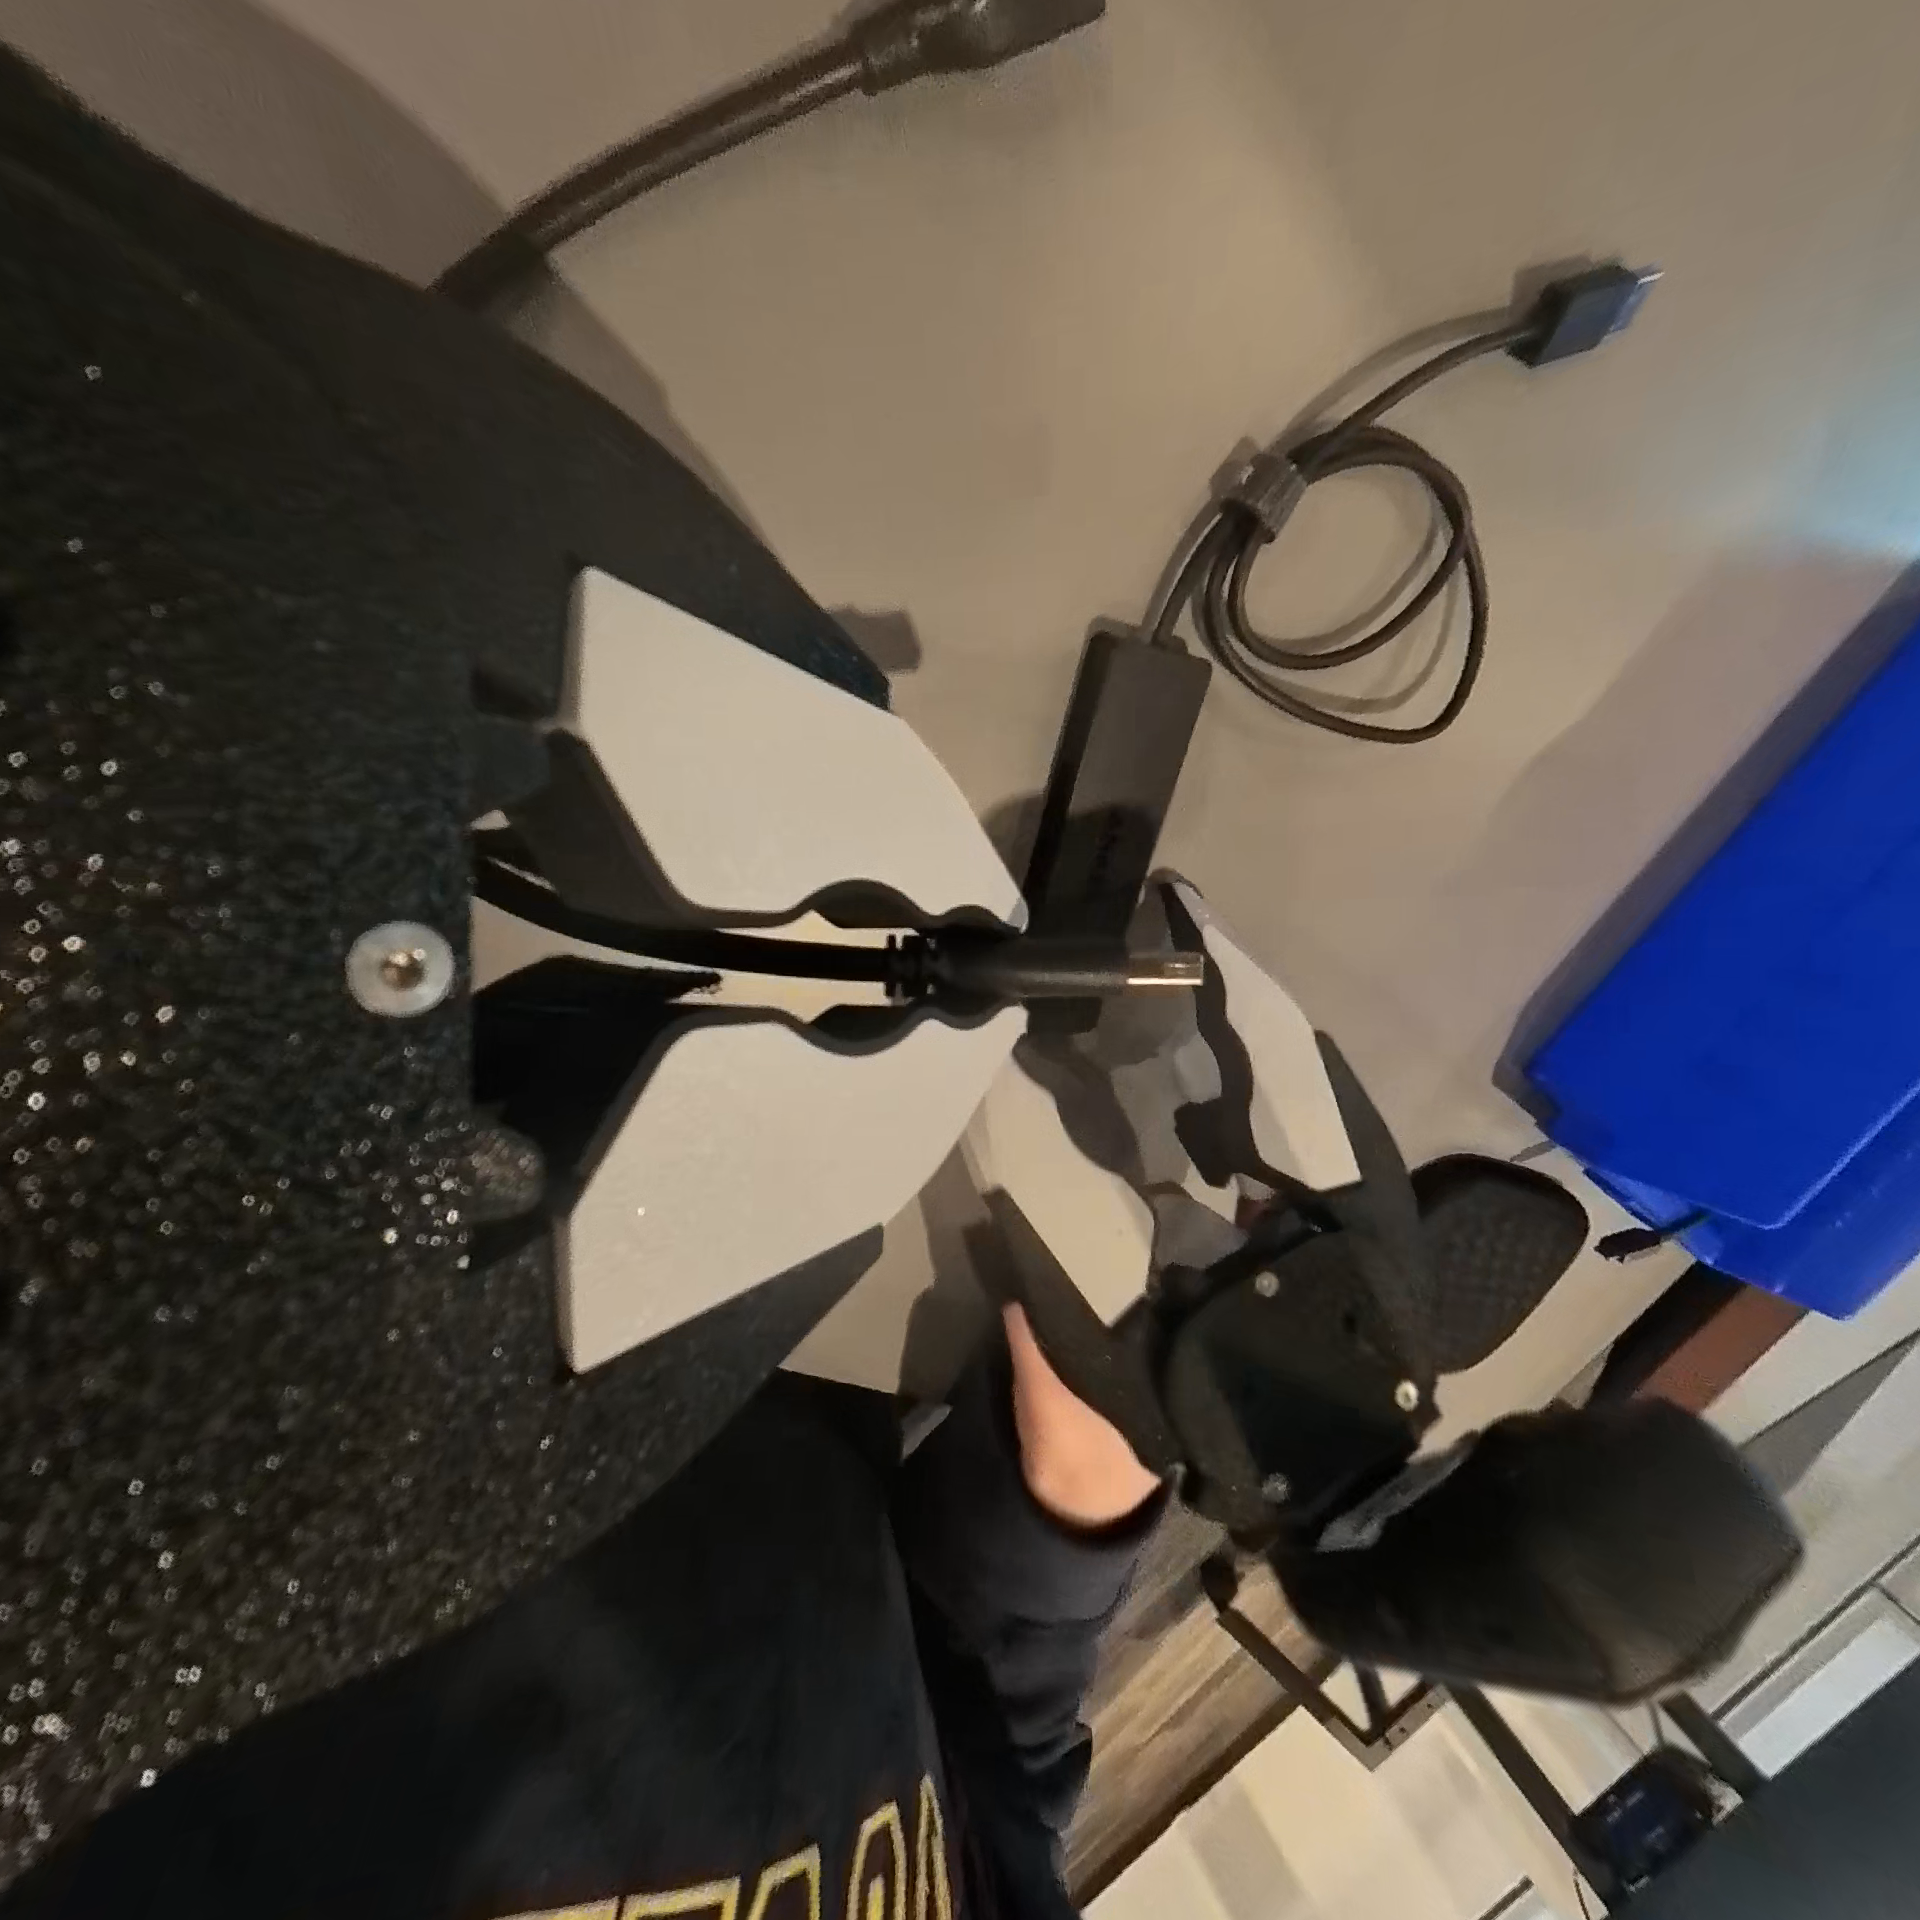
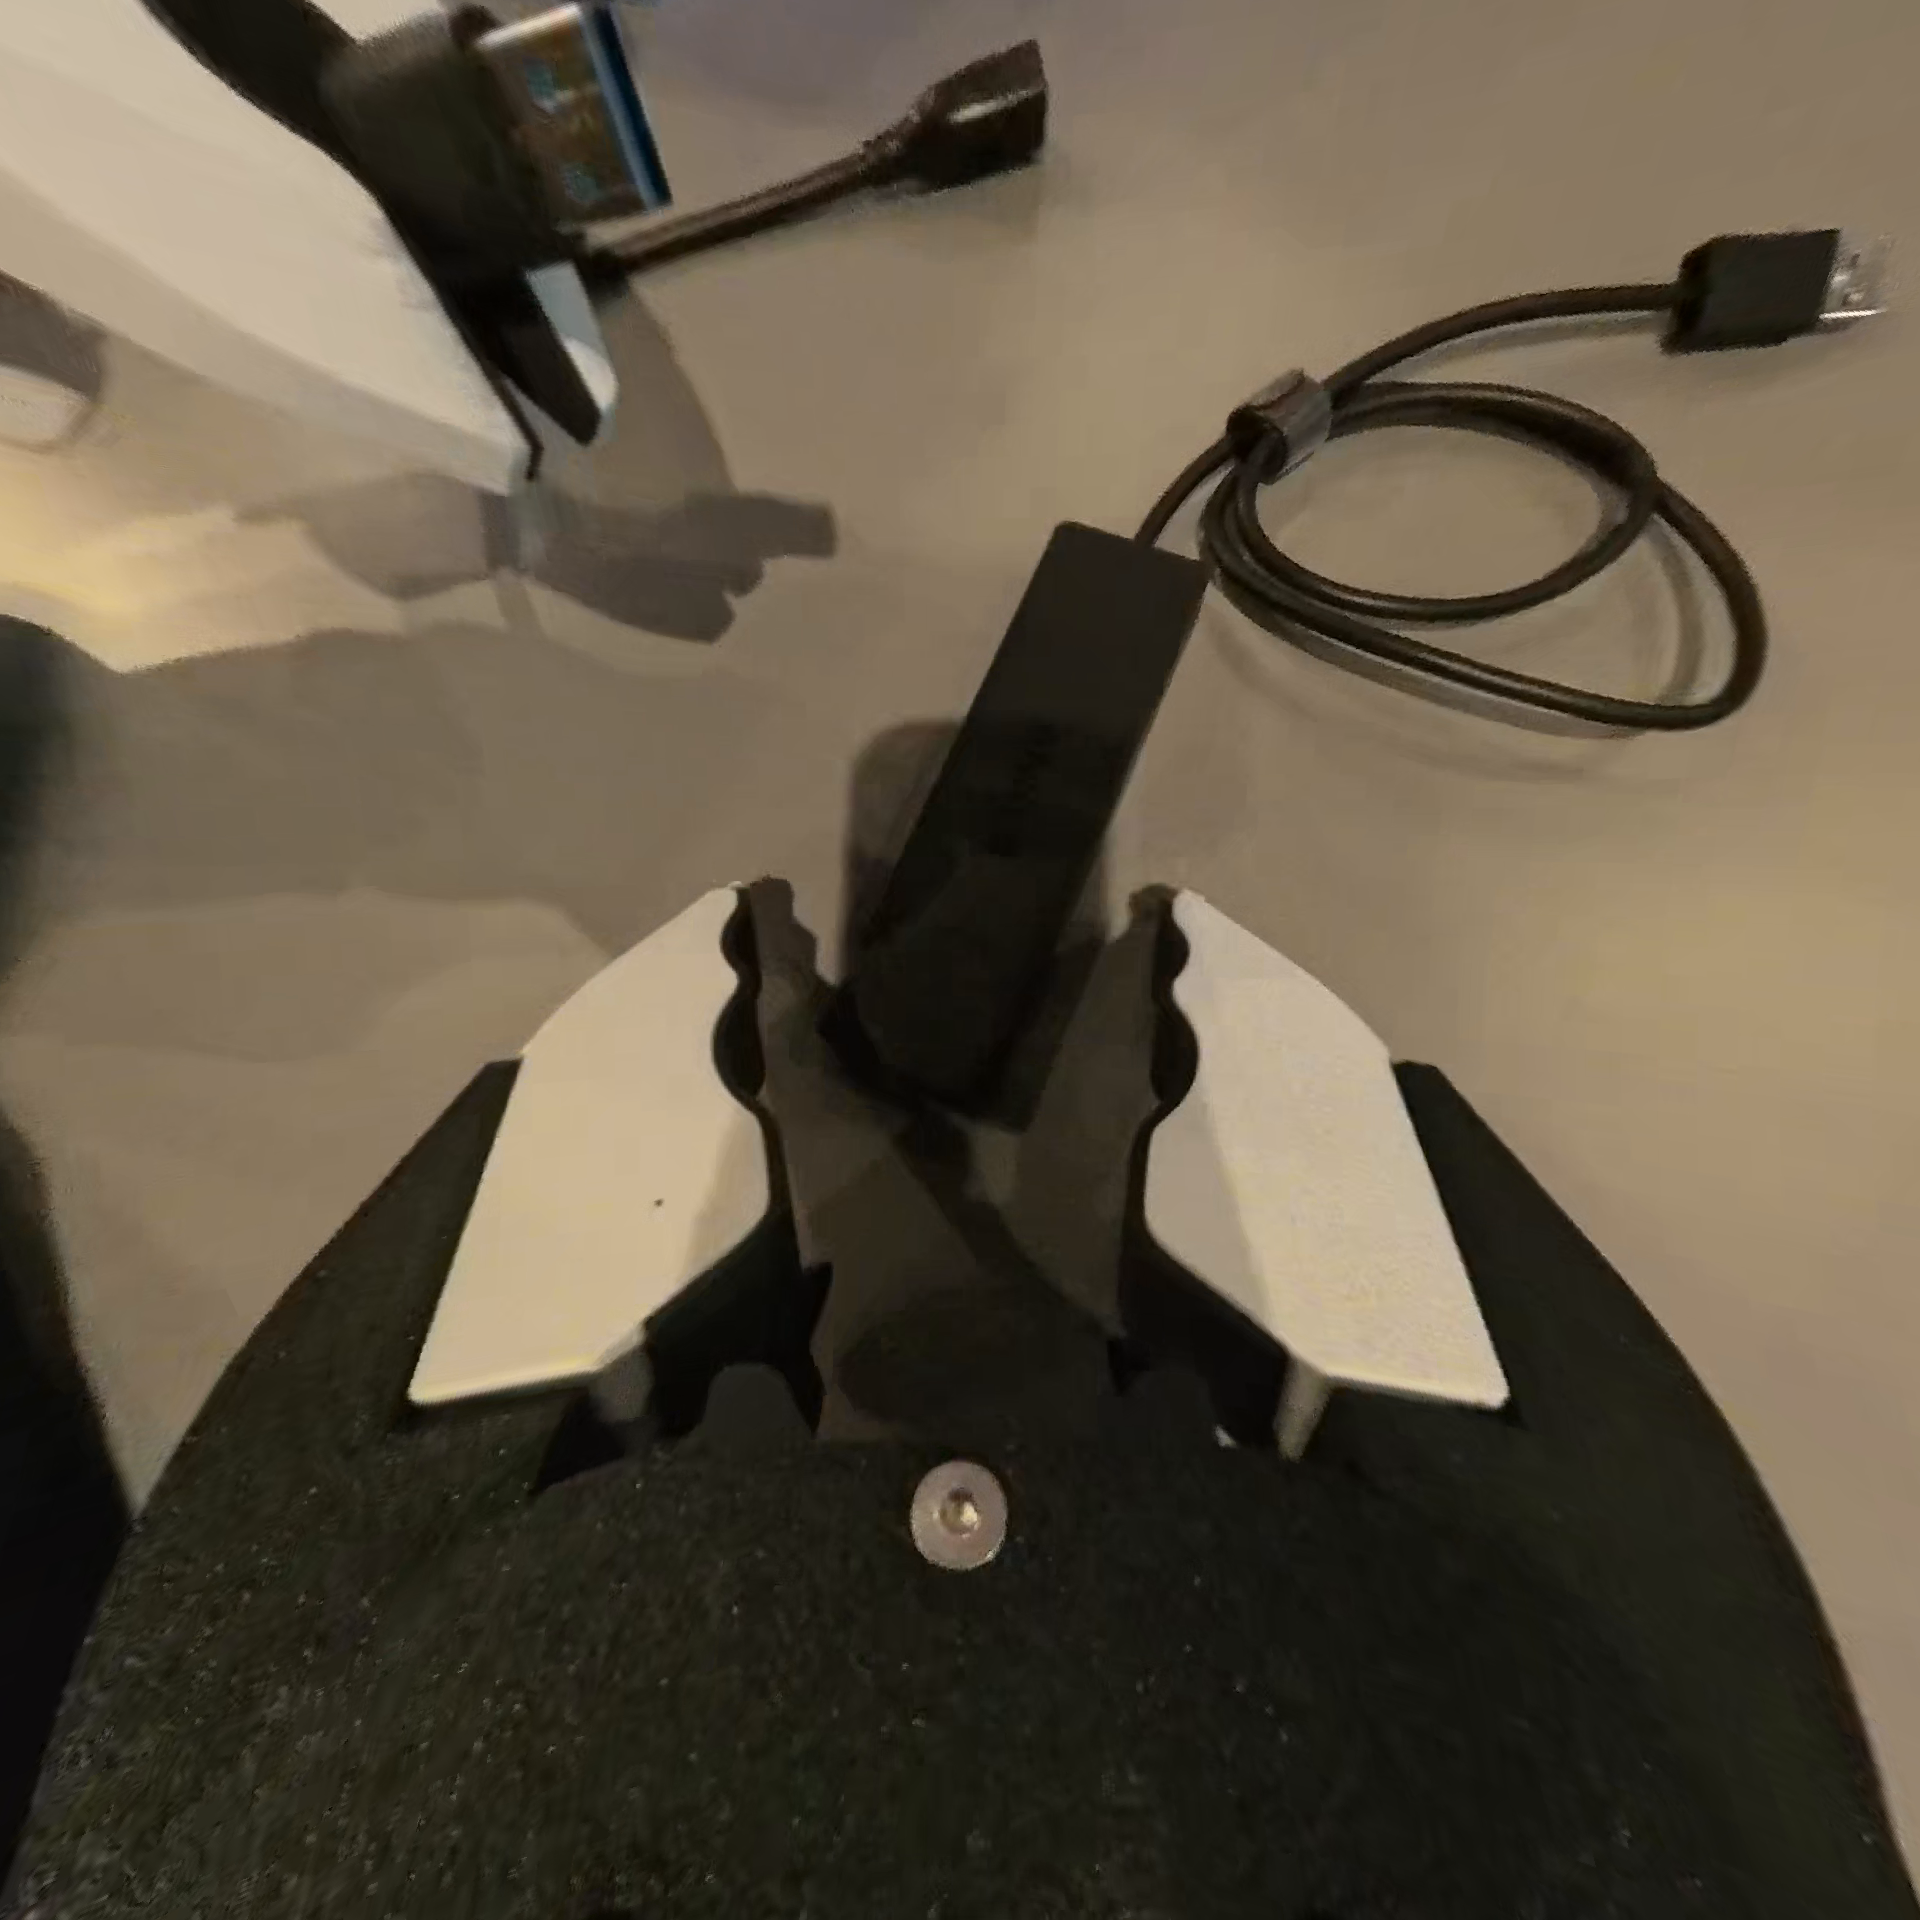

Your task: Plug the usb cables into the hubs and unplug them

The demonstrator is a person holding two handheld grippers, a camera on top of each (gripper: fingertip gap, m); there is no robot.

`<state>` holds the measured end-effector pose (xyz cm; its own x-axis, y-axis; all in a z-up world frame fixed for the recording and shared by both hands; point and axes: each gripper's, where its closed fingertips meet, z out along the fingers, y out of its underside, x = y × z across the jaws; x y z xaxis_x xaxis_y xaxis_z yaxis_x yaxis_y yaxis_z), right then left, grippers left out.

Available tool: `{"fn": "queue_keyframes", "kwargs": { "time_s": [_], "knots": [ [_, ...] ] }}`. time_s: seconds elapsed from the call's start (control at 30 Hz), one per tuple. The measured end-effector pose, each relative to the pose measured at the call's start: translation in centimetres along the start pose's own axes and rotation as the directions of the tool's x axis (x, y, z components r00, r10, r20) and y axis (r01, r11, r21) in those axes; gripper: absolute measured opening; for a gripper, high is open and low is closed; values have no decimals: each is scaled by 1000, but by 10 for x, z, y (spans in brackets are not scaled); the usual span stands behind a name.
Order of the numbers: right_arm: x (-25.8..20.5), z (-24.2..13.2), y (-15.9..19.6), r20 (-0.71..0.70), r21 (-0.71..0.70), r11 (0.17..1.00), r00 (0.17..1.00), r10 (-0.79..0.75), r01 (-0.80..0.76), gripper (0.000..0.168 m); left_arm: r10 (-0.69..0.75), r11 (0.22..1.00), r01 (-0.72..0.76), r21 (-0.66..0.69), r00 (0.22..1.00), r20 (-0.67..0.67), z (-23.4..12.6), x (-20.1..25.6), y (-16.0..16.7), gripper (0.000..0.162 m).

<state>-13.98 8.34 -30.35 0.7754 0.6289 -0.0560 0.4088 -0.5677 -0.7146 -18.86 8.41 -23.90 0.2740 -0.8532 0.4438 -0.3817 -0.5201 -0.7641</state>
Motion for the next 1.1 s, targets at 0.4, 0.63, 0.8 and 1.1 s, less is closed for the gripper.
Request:
{"fn": "queue_keyframes", "kwargs": {
  "time_s": [0.4,0.63,0.8,1.1],
  "knots": [
    [7,8,-5,-165,-105,990,983,74,-93,63,23,1000,-23,-1,1000,-6,-3,5,2,9],
    [8,7,-5,-134,-99,994,990,34,-47,34,13,1000,-13,-8,1000,-22,-3,6,5,9],
    [23,3,-5,-138,-26,999,990,-35,32,33,-30,999,27,-31,996,-81,2,12,10,9],
    [37,-12,-19,20,190,981,999,44,-47,33,-242,970,234,-61,936,-256,18,16,7,9]
  ]
}}
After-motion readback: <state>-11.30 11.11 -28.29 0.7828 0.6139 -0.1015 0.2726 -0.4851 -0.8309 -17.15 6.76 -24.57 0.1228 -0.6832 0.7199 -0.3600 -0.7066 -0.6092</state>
